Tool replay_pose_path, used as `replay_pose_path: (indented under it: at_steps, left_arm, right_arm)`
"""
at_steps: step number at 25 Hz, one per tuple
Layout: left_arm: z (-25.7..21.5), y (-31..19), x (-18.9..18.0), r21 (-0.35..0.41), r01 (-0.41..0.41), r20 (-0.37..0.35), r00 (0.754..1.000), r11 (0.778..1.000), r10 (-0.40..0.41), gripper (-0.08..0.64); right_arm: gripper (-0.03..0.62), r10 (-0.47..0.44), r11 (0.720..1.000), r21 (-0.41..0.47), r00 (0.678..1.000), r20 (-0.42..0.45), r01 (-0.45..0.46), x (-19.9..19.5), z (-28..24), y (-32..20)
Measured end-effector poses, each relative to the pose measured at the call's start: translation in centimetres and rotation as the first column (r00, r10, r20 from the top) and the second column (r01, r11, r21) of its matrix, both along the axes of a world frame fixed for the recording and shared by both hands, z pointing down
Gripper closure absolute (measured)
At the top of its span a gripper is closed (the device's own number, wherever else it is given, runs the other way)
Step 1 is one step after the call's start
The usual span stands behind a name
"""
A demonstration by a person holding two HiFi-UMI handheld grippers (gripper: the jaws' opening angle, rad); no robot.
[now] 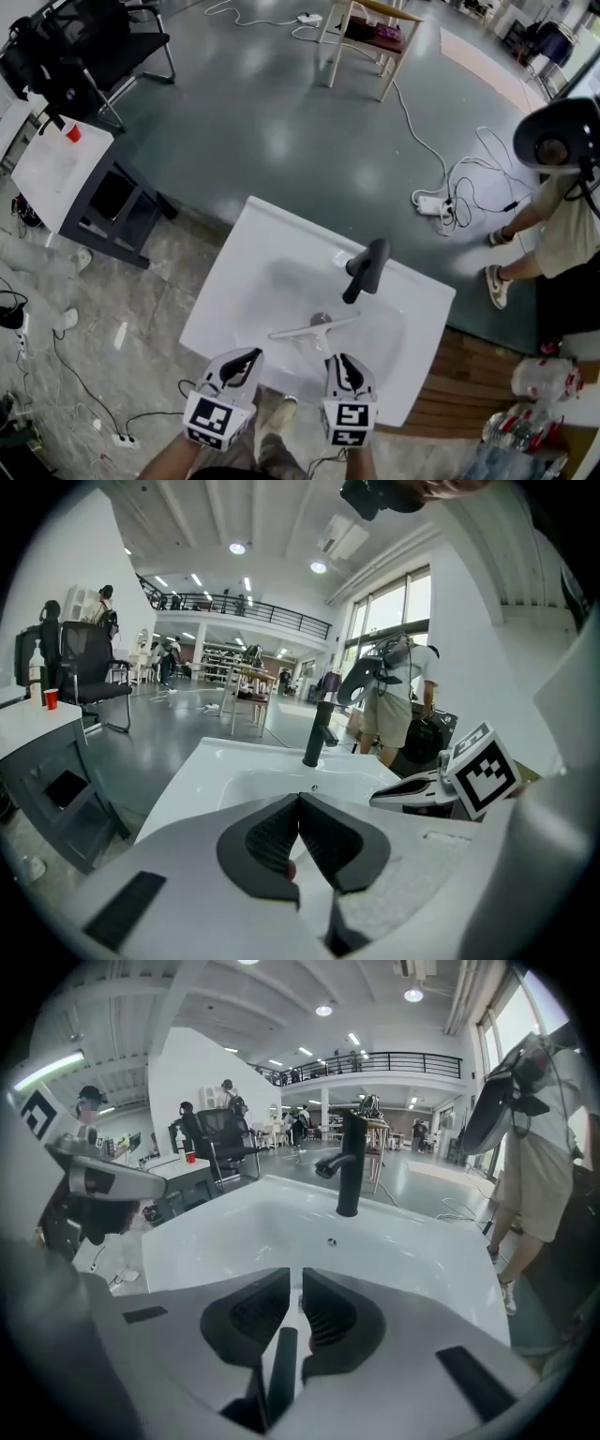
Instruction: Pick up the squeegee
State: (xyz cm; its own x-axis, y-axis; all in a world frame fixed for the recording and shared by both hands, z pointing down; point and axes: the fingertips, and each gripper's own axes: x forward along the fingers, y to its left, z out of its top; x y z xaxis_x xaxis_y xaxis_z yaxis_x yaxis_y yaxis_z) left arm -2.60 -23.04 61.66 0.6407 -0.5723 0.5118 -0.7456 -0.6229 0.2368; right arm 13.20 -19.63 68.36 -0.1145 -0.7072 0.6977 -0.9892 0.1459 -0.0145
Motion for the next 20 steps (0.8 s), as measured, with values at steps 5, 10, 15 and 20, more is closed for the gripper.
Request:
replay_pose_path:
  at_steps: [5,10,15,20]
  left_arm:
    - [0.4,-1.0,-0.7,-0.012,0.014,0.002,1.000,1.000,-0.014,0.558]
    - [0.8,-1.8,-1.3,-0.018,0.025,0.003,1.000,1.000,-0.025,0.558]
    - [1.5,-2.3,-1.3,-0.047,0.027,0.003,1.000,0.999,-0.027,0.558]
    - [1.9,-3.3,-1.6,-0.047,0.030,-0.002,1.000,0.998,-0.031,0.558]
  right_arm:
    - [0.500,-0.023,0.996,-0.089,1.000,-0.002,0.023,-0.3,2.6,-1.3]
    - [0.431,-0.061,0.982,-0.177,0.998,-0.004,0.059,-0.9,5.1,-1.8]
    - [0.367,-0.079,0.955,-0.288,0.997,0.005,0.077,-1.2,8.2,-2.0]
    - [0.344,-0.083,0.924,-0.373,0.996,0.025,0.087,-1.9,9.8,-2.4]
